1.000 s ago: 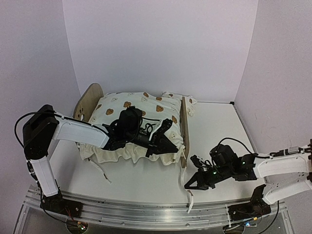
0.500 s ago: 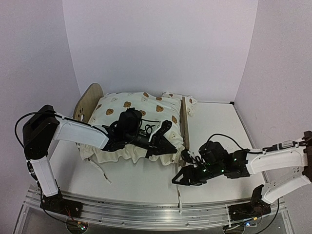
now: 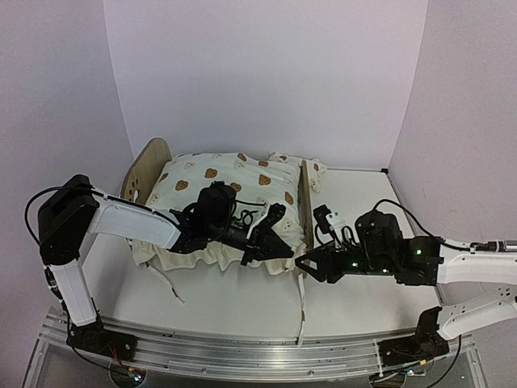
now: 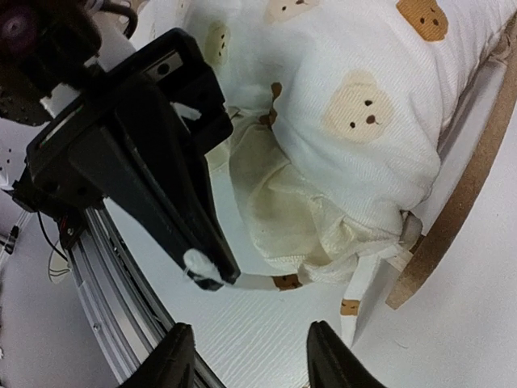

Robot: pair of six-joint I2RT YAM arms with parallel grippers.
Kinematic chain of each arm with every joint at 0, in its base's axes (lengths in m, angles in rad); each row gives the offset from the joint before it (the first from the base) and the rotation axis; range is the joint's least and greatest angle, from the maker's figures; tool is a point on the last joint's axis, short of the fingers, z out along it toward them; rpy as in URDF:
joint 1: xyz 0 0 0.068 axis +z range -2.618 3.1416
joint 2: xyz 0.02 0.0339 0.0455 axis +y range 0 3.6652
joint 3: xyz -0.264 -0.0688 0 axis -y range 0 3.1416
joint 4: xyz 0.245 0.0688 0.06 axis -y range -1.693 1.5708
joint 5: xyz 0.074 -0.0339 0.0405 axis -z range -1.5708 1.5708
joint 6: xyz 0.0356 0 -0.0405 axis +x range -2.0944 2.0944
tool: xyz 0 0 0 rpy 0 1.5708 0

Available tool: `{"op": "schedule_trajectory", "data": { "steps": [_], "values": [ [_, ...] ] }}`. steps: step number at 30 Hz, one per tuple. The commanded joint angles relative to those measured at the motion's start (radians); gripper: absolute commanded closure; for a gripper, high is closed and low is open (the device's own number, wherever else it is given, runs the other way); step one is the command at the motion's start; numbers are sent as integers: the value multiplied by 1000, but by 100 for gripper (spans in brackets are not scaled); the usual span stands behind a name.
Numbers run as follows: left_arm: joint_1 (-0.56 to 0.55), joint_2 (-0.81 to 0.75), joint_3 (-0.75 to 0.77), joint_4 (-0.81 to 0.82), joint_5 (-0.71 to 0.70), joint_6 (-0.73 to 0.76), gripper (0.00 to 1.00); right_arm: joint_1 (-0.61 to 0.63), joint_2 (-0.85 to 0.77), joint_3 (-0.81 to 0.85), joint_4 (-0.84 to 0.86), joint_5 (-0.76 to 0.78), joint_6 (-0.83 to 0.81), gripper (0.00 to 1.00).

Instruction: Set up the pet bed

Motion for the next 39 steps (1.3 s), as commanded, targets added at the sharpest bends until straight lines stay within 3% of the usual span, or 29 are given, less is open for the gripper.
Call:
{"op": "schedule_trajectory", "data": {
  "steps": [1, 11, 17, 23, 28, 39],
  "values": [
    [-5, 14, 3, 38, -4, 18, 100, 0, 28, 62, 110, 39, -97, 63],
    [-10, 16, 9, 38, -1, 31, 100, -43, 75, 84, 160, -99, -89, 69],
    [-10, 14, 9, 41, -4, 33, 100, -70, 115, 89, 166, -157, -47, 82],
    [-12, 16, 10, 43, -7, 31, 100, -89, 118, 71, 166, -185, -12, 84],
    [-11, 19, 15, 49, -25, 18, 100, -112, 124, 61, 160, -246, 33, 97],
    [-10, 19, 12, 63, -24, 17, 100, -150, 73, 15, 160, -275, 66, 100]
  ]
}}
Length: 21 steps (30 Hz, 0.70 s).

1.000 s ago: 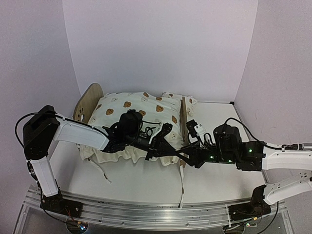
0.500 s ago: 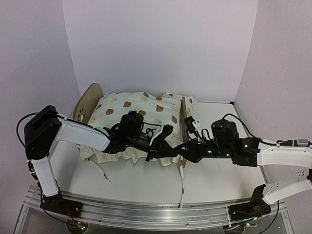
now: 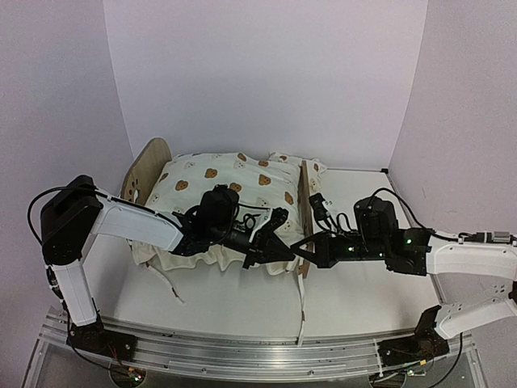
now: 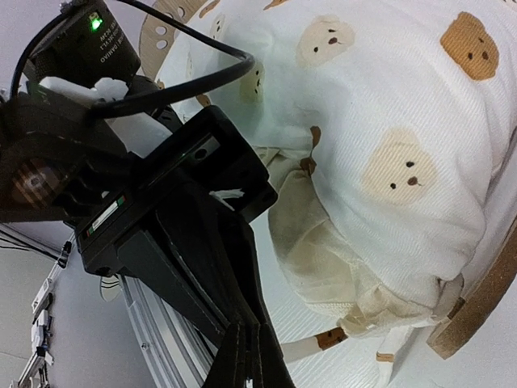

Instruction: Set up the pet bed

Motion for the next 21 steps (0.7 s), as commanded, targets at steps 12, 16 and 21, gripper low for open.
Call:
{"op": "schedule_trajectory", "data": {
  "steps": [12, 16, 21],
  "values": [
    [-13, -60, -44, -65, 9, 354, 40, -42, -52, -23, -66, 125, 59, 100],
    [-82, -69, -21, -222, -31, 643, 39, -49, -46, -29, -101, 223, 107, 100],
    [-157, 46, 78, -424, 50, 757, 32, -53, 3, -19, -108, 238, 167, 100]
  ]
}}
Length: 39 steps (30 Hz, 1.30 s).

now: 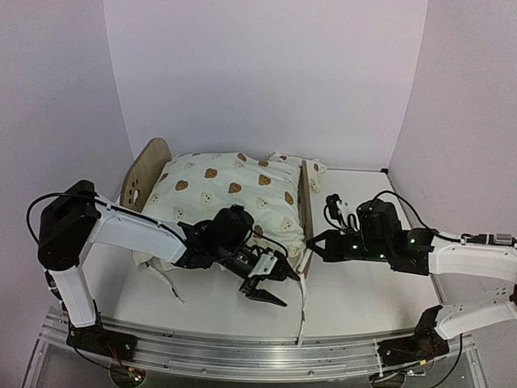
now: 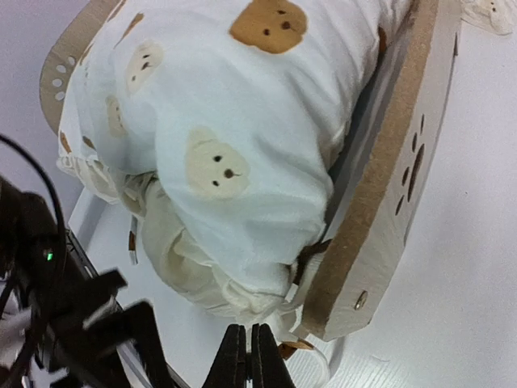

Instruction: Set up the pet bed

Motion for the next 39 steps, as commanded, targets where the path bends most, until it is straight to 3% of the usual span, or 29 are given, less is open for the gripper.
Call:
{"op": "schedule_trajectory", "data": {
  "steps": [1, 8, 13, 19, 21, 25, 29, 31, 35, 39],
  "values": [
    [-72, 93, 120, -230, 70, 216, 30, -6, 44, 14, -16, 29, 74, 100],
    [-160, 287, 299, -290, -50, 295, 27, -6, 43, -2, -22, -48, 82, 100],
    [-166, 409, 480, -607, -114, 516, 28, -6, -3, -44, -23, -59, 97, 100],
    [-170, 514, 634, -828, -162, 625, 31, -6, -16, -55, -22, -58, 86, 100],
    [-173, 525, 644, -831, -167, 633, 36, -6, -13, -52, -22, -62, 77, 100],
    [-176, 532, 635, -806, -170, 636, 56, -6, -8, -51, -22, -72, 72, 100],
    [-175, 499, 567, -704, -190, 597, 89, -8, -26, -66, -25, -60, 88, 100],
    [-174, 469, 512, -614, -212, 550, 100, -12, -39, -74, -63, -52, 90, 100],
    [-151, 379, 418, -445, -225, 397, 100, -15, -63, -74, -111, -51, 84, 100],
    [-93, 268, 385, -435, -145, 200, 100, -16, -96, -80, -179, -74, 82, 100]
  ]
}}
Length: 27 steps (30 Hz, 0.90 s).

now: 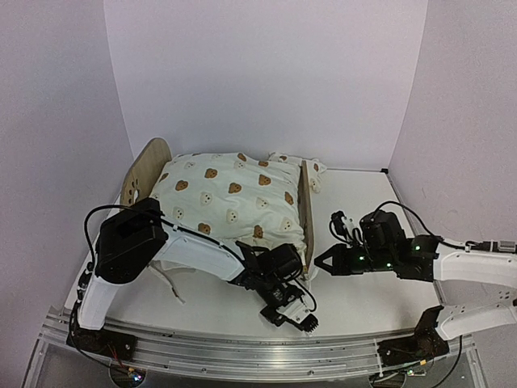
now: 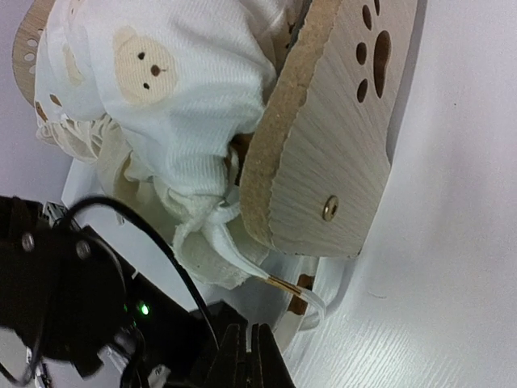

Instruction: Set up the pet bed

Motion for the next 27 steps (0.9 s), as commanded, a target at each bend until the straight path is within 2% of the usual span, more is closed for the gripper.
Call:
{"op": "schedule_trajectory", "data": {
  "steps": [1, 5, 7, 10, 12, 15, 17, 19, 21, 24, 27],
  "values": [
    [94, -160, -39, 63, 48, -281, 100, -5, -49, -18, -80, -38, 0, 100],
    [186, -235, -57, 63, 226, -615, 100, -2, -16, -63, -77, -209, 23, 100],
    [219, -259, -87, 93, 266, -767, 100, 28, 20, -97, -38, -290, 69, 100],
    [244, -296, -174, 207, 284, -971, 100, 120, 37, -151, 84, -277, 117, 100],
    [260, -312, -220, 299, 282, -1087, 100, 139, 56, -185, 150, -260, 169, 100],
    [276, -330, -261, 375, 253, -1207, 100, 158, 123, -187, 116, -208, 194, 100],
    [278, -341, -288, 392, 215, -1226, 100, 159, 147, -168, 107, -167, 187, 93],
    [279, -350, -316, 423, 179, -1235, 100, 159, 127, -137, 107, -87, 156, 70],
    [278, -356, -352, 468, 147, -1253, 100, 159, 87, -114, 108, 50, 103, 59],
    [279, -359, -390, 548, 105, -1281, 100, 160, 31, -119, 164, 234, 32, 50],
    [279, -355, -415, 608, 93, -1302, 100, 161, 41, -162, 324, 338, -35, 50]
  ]
}}
